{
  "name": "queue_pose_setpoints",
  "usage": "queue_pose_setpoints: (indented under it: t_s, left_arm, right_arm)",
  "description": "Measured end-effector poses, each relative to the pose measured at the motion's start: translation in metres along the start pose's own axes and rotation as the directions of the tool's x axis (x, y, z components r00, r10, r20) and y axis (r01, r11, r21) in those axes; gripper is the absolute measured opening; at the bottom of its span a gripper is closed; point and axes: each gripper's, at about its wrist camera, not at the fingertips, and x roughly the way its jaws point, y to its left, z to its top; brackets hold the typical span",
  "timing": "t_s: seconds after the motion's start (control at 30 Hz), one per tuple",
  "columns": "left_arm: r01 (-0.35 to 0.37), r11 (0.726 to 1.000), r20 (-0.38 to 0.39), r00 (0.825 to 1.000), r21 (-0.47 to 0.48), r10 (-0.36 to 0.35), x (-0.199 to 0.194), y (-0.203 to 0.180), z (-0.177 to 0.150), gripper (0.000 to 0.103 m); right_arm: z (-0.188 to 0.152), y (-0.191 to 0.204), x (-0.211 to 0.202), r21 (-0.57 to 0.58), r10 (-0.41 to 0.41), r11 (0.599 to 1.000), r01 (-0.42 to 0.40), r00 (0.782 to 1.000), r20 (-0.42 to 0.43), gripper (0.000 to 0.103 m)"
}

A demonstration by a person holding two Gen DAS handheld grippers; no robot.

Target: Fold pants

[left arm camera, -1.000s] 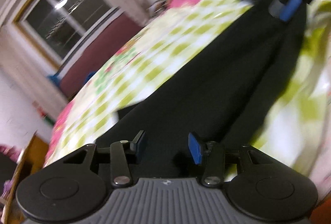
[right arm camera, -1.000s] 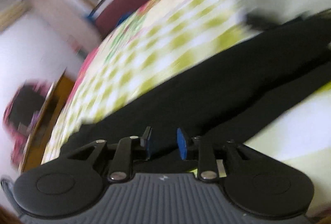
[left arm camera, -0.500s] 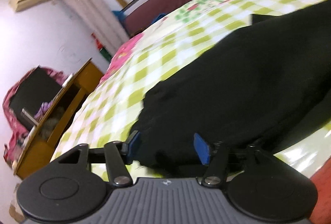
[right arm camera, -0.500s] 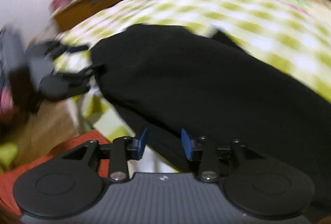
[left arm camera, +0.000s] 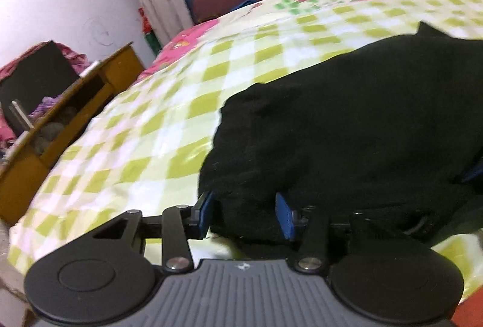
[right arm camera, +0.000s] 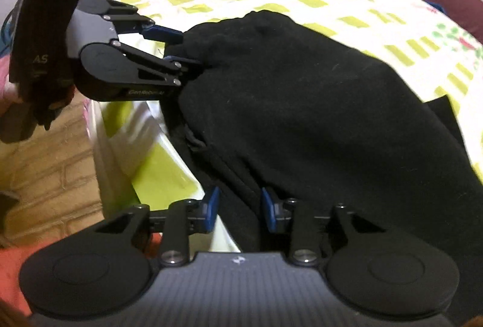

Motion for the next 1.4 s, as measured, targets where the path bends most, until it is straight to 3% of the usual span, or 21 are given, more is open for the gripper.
queue_pose_setpoints:
  t_s: [0.23,0.33,0.4,0.5,0.63,0.77,0.87,0.97,1.0,1.1,1.2,1.27,1.4]
  left_arm:
    - [-0.166,0.986,-0.034,0.985,0.025,0.167,0.014,0.034,-0.01,0.061]
    - [-0.215,0.977,0.006,0.977,0.003,0.215,-0.003,0.044,-0.007,0.061]
    - [-0.262,0.965,0.071,0.963,0.008,0.26,-0.021,0.042,-0.004,0.061]
    - [-0.196,0.981,0.186,0.964,-0.001,0.192,-0.048,0.027,0.009,0.064]
    - [-0.053,0.998,0.233,0.972,0.038,0.043,-0.043,-0.014,0.024,0.068]
    - [0.027,0.998,0.185,0.982,0.061,-0.038,-0.02,-0.043,0.026,0.068]
    - [0.042,0.995,0.167,0.984,0.09,-0.057,-0.012,-0.05,0.023,0.068]
    - [0.056,0.994,0.149,0.986,0.094,-0.07,-0.009,-0.051,0.019,0.069]
    - [0.059,0.994,0.146,0.987,0.089,-0.072,-0.009,-0.05,0.019,0.069]
    - [0.058,0.994,0.15,0.986,0.092,-0.072,-0.007,-0.049,0.017,0.069]
    - [0.055,0.994,0.158,0.985,0.096,-0.07,-0.005,-0.05,0.018,0.069]
    - [0.058,0.994,0.16,0.984,0.092,-0.073,-0.005,-0.049,0.017,0.069]
    - [0.063,0.994,0.163,0.984,0.093,-0.078,-0.003,-0.047,0.017,0.071]
  right_arm:
    - [0.038,0.029,0.041,-0.003,0.121,0.993,-0.121,0.992,-0.022,0.039]
    - [0.043,-0.002,0.004,0.124,0.216,0.967,-0.22,0.975,0.051,0.033]
    - [0.041,-0.038,-0.04,0.22,0.223,0.942,-0.254,0.962,0.156,0.033]
    - [0.036,-0.103,-0.076,0.336,0.108,0.92,-0.2,0.955,0.275,0.039]
    - [0.043,-0.162,-0.045,0.386,0.113,0.904,-0.184,0.973,0.199,0.039]
    - [0.036,-0.187,-0.009,0.412,0.187,0.882,-0.23,0.972,0.143,0.04]
    - [0.029,-0.184,-0.006,0.409,0.266,0.862,-0.301,0.953,0.142,0.037]
    - [0.023,-0.177,-0.02,0.399,0.37,0.821,-0.409,0.913,0.173,0.014]
    - [0.023,-0.176,-0.024,0.393,0.385,0.815,-0.426,0.905,0.181,0.014]
    - [0.032,-0.179,-0.03,0.36,0.31,0.862,-0.356,0.933,0.18,0.017]
    - [0.034,-0.199,-0.029,0.413,0.258,0.848,-0.332,0.939,0.225,0.018]
    - [0.038,-0.208,-0.021,0.445,0.277,0.823,-0.353,0.933,0.229,0.021]
    - [0.046,-0.202,-0.006,0.394,0.338,0.844,-0.364,0.931,0.137,0.042]
